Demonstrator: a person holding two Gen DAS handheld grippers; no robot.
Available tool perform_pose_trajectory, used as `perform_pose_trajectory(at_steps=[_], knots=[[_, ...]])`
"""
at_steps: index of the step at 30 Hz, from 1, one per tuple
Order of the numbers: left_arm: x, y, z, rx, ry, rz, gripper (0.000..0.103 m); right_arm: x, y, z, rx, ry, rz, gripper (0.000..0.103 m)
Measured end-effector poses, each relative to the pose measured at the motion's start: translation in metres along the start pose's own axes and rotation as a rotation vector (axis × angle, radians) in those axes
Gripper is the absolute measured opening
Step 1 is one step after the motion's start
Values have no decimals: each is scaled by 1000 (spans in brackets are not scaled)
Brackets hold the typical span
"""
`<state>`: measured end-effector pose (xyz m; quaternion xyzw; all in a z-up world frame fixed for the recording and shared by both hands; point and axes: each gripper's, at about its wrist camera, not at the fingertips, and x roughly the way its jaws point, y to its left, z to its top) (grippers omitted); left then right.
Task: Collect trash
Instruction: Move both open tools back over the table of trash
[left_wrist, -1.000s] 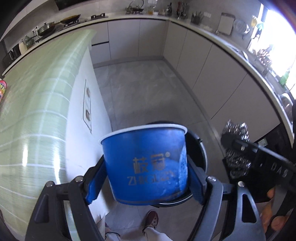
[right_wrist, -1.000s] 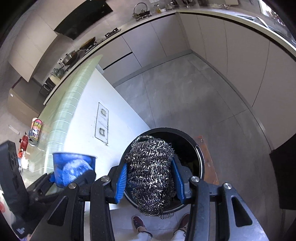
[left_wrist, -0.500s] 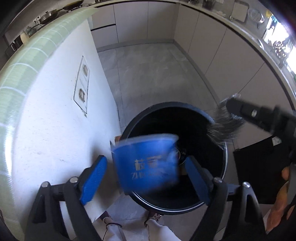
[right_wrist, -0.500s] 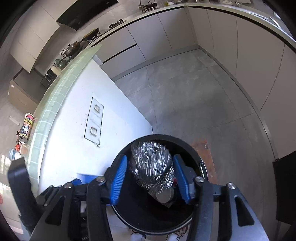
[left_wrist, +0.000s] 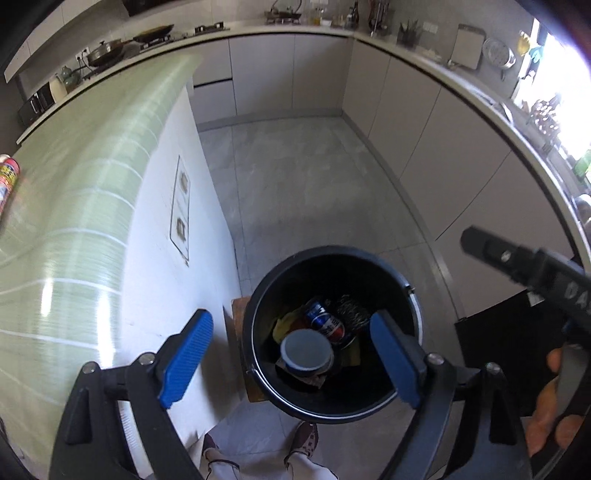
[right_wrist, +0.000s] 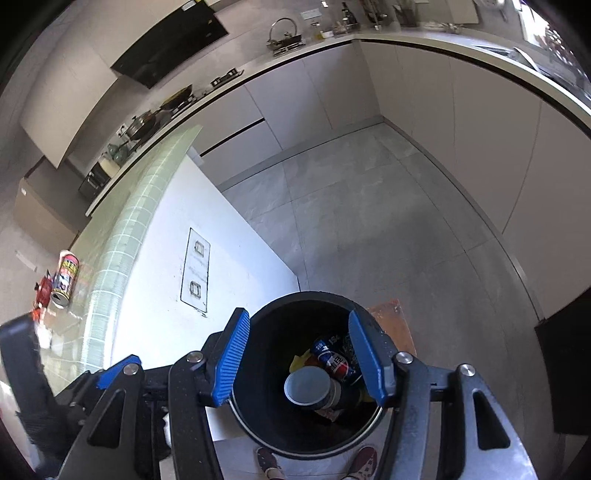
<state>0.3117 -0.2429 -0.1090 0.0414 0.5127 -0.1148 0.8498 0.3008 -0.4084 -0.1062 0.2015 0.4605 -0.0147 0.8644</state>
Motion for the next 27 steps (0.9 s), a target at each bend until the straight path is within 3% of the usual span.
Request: perform_pose_trajectory(at_steps=[16, 27], knots=[[-91, 20, 5, 49, -117, -115, 88, -55, 47, -34, 16, -4, -48, 65], [-143, 97, -3, 25, -198, -99, 88, -81, 143, -53, -11, -68, 18, 71]])
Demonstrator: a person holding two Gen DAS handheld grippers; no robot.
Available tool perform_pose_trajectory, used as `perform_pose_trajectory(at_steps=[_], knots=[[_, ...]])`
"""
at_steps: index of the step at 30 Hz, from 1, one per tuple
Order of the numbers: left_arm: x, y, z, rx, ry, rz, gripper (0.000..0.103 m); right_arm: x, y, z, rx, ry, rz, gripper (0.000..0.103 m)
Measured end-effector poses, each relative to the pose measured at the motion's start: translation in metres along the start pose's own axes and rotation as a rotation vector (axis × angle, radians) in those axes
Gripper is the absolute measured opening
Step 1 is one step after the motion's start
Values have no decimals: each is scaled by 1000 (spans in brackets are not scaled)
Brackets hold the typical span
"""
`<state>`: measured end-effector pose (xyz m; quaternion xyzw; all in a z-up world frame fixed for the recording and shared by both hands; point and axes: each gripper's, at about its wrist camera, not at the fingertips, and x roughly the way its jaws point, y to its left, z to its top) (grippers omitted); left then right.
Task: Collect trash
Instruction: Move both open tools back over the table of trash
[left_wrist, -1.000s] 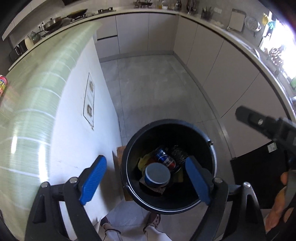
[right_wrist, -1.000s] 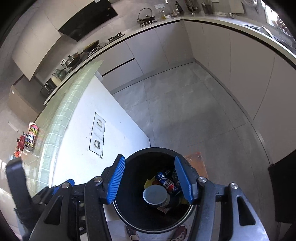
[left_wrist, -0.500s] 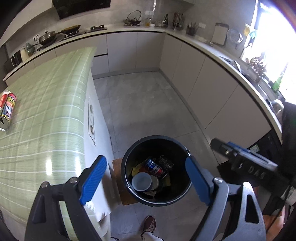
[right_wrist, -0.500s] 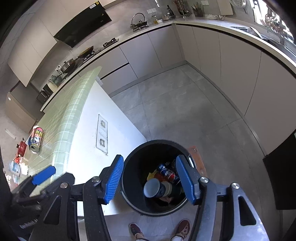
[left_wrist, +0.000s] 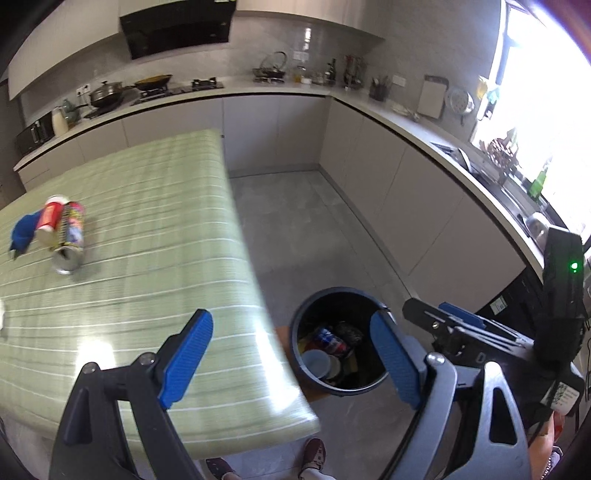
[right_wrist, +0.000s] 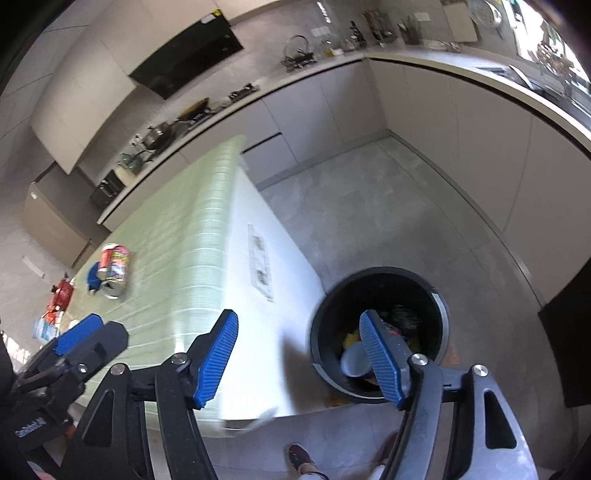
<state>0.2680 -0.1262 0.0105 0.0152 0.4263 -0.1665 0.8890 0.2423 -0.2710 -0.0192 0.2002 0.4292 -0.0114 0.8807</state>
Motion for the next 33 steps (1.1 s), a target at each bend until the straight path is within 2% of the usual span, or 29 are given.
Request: perform_pose_trajectory(at_steps=[8, 17, 26, 33], knots=[[-25, 81, -13, -84, -26, 58, 88, 9, 98, -9, -93, -22, 74, 72], [-40, 190, -33, -165, -29, 140, 88, 59, 202, -37, -142, -8, 144, 72], [-45, 274, -40, -265, -14, 227, 88, 102, 285, -59, -239, 74, 203, 72], [-48, 327, -45, -361, -22, 355, 88, 130, 332, -51, -359, 81, 276, 72]])
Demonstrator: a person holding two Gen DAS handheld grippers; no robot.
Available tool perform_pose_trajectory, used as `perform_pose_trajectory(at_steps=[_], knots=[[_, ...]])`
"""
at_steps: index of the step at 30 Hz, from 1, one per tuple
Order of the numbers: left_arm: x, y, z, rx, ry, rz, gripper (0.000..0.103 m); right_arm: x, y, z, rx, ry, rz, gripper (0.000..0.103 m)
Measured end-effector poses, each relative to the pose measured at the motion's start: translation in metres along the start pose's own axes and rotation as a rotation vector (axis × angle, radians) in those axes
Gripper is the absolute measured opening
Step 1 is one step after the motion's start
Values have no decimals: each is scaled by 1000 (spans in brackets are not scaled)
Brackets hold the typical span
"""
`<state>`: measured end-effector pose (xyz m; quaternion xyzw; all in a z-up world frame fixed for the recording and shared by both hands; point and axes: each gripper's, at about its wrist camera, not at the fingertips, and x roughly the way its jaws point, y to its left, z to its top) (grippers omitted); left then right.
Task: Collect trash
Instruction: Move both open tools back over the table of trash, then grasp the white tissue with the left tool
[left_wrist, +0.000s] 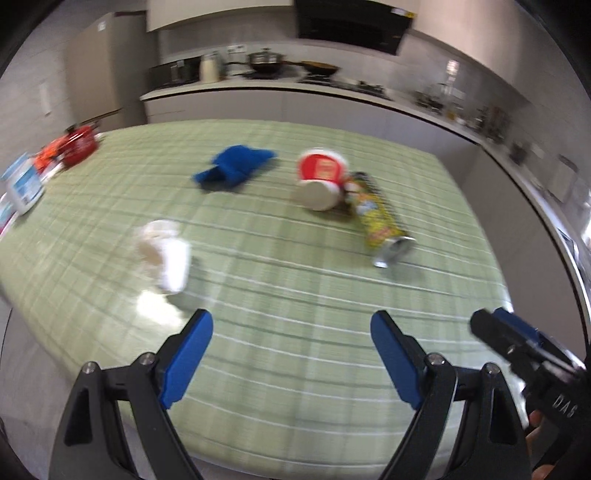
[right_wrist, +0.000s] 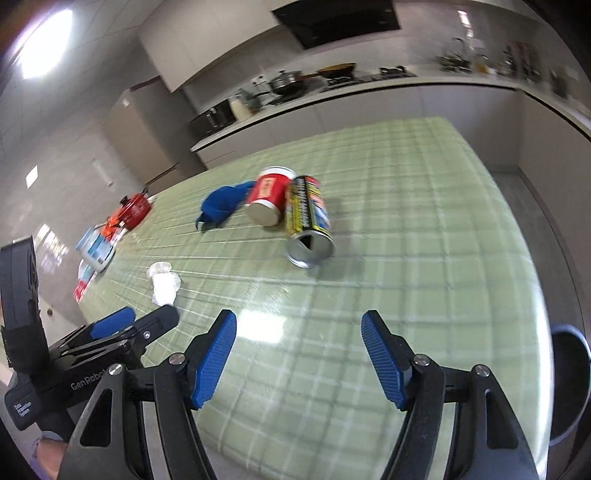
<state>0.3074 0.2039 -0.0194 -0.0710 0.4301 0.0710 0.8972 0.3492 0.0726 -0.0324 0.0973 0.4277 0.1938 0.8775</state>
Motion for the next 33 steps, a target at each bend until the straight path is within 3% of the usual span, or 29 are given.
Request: perform_pose_trajectory(at_steps=[4, 13, 19, 25, 29, 33], knots=[[13, 27, 4, -45, 7, 75, 88, 20, 8, 9, -2, 9, 58, 72], [34, 75, 5, -90, 38, 105, 88, 48, 40, 14, -42, 35, 76, 72], [58, 103, 14, -24, 80, 50, 88, 70, 63, 13, 0, 14, 11, 72], [97, 121, 31, 48, 136, -53, 88, 83, 85, 16, 78, -30, -61, 72], [118, 123, 43, 88, 157, -103, 86, 87, 98, 13, 117, -57, -116, 72], [130, 113, 57, 139, 130, -147, 85, 86, 98, 12, 159, -79, -166, 72]])
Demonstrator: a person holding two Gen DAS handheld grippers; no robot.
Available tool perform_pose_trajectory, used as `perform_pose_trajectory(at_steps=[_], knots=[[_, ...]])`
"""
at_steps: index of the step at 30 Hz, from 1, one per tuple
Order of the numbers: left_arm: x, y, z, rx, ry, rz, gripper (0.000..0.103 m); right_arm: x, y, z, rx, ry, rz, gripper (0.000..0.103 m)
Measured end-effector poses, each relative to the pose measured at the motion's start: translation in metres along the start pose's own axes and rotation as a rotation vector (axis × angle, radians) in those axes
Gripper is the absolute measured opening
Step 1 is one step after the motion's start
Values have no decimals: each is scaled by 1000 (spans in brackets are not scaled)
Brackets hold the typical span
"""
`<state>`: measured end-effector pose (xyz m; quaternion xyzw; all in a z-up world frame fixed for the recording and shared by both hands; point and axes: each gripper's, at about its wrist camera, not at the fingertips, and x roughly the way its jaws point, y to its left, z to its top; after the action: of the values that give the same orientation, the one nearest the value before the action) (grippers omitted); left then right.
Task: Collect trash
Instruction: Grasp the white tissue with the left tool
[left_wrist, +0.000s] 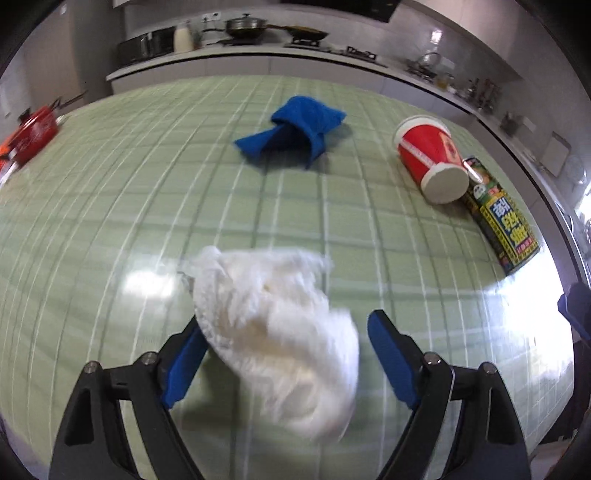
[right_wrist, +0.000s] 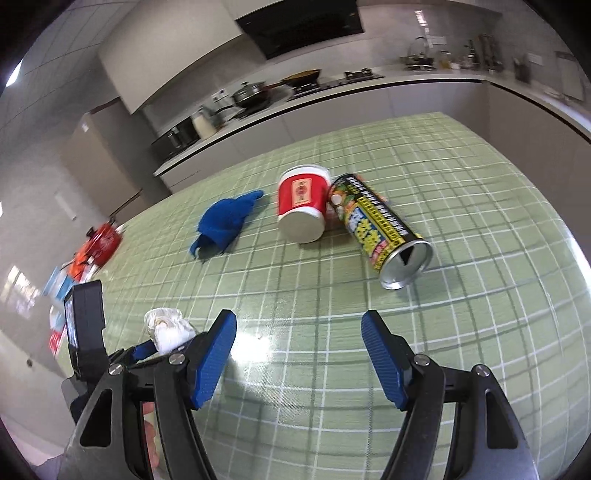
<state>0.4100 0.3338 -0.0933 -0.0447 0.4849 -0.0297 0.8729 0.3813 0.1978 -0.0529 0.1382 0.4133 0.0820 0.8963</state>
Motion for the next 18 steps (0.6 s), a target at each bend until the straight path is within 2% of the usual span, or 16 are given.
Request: perform_pose_trajectory(at_steps=[6, 9, 12, 18], knots=[[8, -13, 17, 46, 0, -40, 81, -6, -13, 3, 49, -8, -48, 72], [-9, -8, 18, 55, -27, 0, 83, -4, -18, 8, 42, -4, -41, 72], [-24, 3, 11, 39, -29, 25, 88, 3, -20, 15, 44, 3, -16, 72], [-39, 13, -11, 23, -38, 36, 88, 12, -7, 20, -4, 11, 31, 72]])
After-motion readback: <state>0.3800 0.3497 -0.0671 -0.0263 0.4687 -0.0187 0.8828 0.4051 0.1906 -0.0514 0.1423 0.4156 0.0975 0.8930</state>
